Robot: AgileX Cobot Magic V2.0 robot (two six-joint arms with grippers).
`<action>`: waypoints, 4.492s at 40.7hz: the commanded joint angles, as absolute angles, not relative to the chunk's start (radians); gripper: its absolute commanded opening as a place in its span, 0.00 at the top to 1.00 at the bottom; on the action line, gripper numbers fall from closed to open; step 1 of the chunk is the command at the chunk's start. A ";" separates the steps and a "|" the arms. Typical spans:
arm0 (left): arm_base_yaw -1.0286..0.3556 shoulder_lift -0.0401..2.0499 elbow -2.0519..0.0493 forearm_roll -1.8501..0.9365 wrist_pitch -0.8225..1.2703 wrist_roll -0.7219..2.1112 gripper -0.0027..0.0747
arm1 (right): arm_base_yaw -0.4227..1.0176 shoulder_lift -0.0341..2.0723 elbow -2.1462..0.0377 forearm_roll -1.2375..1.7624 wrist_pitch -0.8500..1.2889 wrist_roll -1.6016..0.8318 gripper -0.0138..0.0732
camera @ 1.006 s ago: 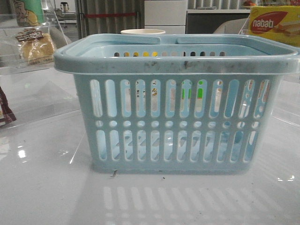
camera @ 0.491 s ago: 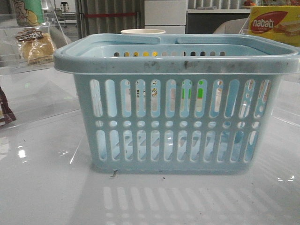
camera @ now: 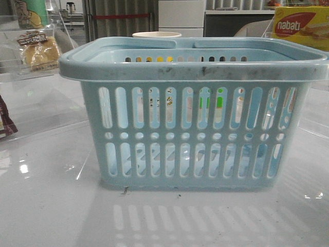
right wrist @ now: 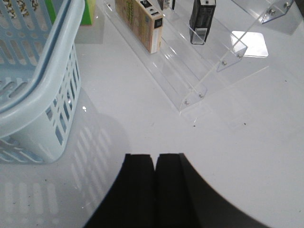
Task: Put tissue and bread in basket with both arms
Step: 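Reach the right gripper to the white tissue pack on the shelf and grasp it, then carry the tissue pack with the right gripper over the basket, then lower the tissue pack into the basket and open the right gripper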
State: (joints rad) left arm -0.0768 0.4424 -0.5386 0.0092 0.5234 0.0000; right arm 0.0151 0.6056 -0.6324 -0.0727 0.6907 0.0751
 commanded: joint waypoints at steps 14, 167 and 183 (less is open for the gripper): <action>-0.078 0.510 -0.567 0.000 0.474 0.000 0.27 | 0.016 0.618 -0.662 -0.131 0.648 0.079 0.27; -0.078 0.515 -0.567 0.000 0.474 0.000 0.54 | 0.502 1.522 -1.290 -0.042 0.565 0.028 0.30; -0.078 0.515 -0.567 0.000 0.474 0.000 0.54 | 0.502 1.499 -1.290 -0.043 0.570 0.028 0.26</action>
State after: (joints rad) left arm -0.0768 0.5028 -0.5386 0.0072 0.5553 0.0000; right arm 0.5009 1.5597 -1.2620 -0.0345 0.6240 0.0381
